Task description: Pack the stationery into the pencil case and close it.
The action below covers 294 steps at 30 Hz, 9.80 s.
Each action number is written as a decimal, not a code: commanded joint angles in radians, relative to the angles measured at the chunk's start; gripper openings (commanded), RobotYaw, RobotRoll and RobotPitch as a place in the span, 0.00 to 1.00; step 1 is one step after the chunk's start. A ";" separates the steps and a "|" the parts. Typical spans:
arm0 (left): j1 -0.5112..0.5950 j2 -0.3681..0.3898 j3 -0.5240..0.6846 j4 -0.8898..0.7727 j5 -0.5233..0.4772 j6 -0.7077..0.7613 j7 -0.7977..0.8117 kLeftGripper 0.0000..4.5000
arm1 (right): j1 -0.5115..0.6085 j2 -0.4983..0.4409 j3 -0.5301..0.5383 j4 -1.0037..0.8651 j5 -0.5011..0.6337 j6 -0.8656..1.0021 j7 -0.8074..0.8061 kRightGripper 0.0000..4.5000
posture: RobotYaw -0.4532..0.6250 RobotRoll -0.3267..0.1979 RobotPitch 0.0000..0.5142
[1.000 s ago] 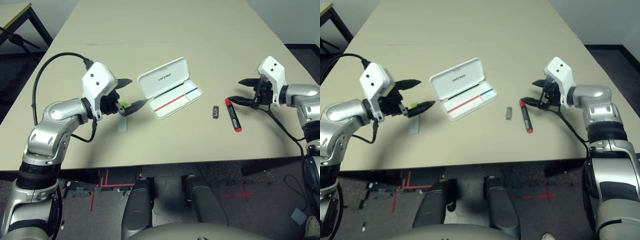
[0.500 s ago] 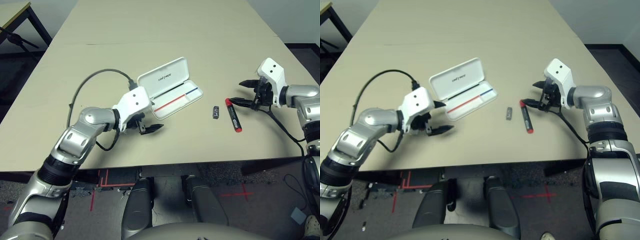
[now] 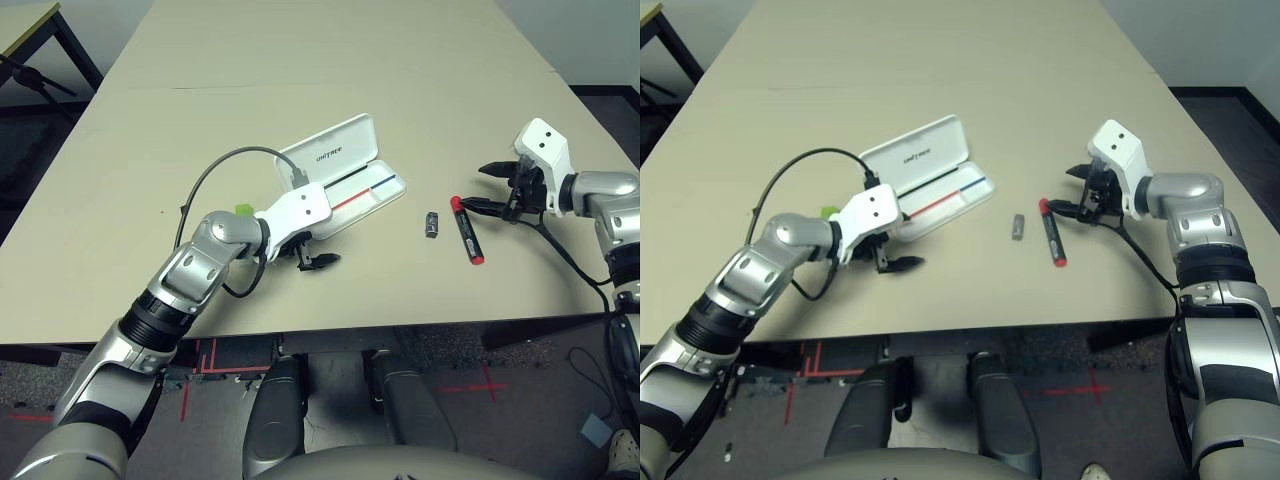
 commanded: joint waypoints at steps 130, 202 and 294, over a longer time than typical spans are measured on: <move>0.024 0.334 0.435 -0.381 -0.355 0.010 -0.238 0.99 | 0.078 0.053 -0.177 -0.931 0.223 1.399 -0.546 1.00 | 0.39 0.62 0.42; 0.040 0.364 0.382 -0.426 -0.366 0.007 -0.207 1.00 | -0.093 -0.426 0.304 -0.695 0.129 0.571 0.206 0.11 | 0.42 0.62 0.39; 0.178 0.392 0.393 -0.450 -0.282 0.296 0.079 1.00 | 0.050 -0.258 0.063 -0.964 0.429 0.772 0.341 0.99 | 0.45 0.62 0.35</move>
